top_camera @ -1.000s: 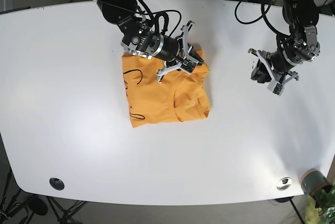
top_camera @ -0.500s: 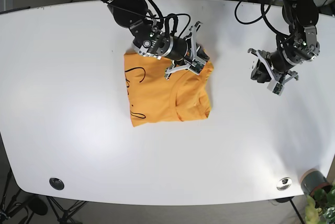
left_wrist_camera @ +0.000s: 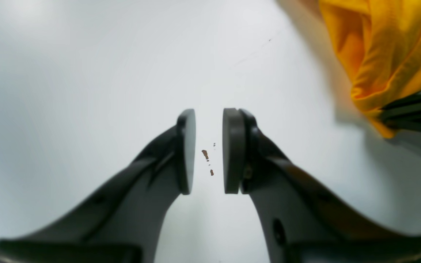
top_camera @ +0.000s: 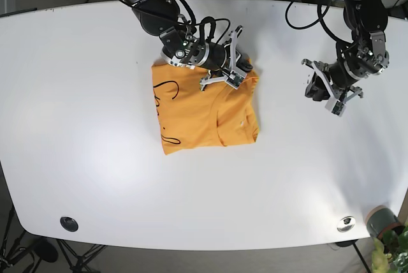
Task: Fold the T-shirt properly
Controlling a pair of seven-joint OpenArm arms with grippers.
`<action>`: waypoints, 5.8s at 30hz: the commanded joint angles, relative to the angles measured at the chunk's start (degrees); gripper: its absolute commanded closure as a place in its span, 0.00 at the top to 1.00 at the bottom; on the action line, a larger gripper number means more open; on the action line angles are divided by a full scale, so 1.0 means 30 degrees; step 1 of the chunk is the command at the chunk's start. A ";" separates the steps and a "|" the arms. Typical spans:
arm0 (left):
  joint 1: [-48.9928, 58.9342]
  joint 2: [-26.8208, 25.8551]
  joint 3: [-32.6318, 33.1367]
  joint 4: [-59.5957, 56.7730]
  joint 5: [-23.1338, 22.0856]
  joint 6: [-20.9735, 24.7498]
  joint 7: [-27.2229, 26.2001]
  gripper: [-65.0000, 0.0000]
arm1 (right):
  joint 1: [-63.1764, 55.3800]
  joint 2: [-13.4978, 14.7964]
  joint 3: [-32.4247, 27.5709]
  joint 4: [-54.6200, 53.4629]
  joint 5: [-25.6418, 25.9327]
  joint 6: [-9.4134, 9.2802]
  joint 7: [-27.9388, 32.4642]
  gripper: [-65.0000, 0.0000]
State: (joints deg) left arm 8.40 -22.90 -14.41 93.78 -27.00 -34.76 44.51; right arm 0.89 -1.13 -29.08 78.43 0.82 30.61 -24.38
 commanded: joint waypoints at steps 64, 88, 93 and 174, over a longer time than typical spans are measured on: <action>-0.2699 0.4628 0.7721 -0.3376 -0.0303 0.2870 -0.1577 0.17 | 0.8188 0.3496 0.8155 -1.1478 0.4020 0.0361 0.4860 0.14; -0.5864 0.3104 0.8834 -0.5662 -0.0273 0.2870 -0.1606 0.17 | 0.6313 0.4170 0.8272 -0.9866 0.4049 0.0742 0.4830 0.13; -0.7329 0.2928 0.9684 -0.6951 -0.0273 0.2870 -0.1636 0.17 | 0.4906 0.4405 0.8272 -0.7961 0.4196 0.0712 0.4069 0.13; -0.3314 0.6474 1.2614 -0.4900 0.9104 1.3888 -1.0691 0.61 | -0.1013 0.1562 1.0441 0.5577 0.4254 0.0683 -0.3052 0.13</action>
State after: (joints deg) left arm -0.97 -3.31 23.75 81.08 0.03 6.31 14.35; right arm -3.05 3.51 2.20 94.06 12.40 32.38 -34.81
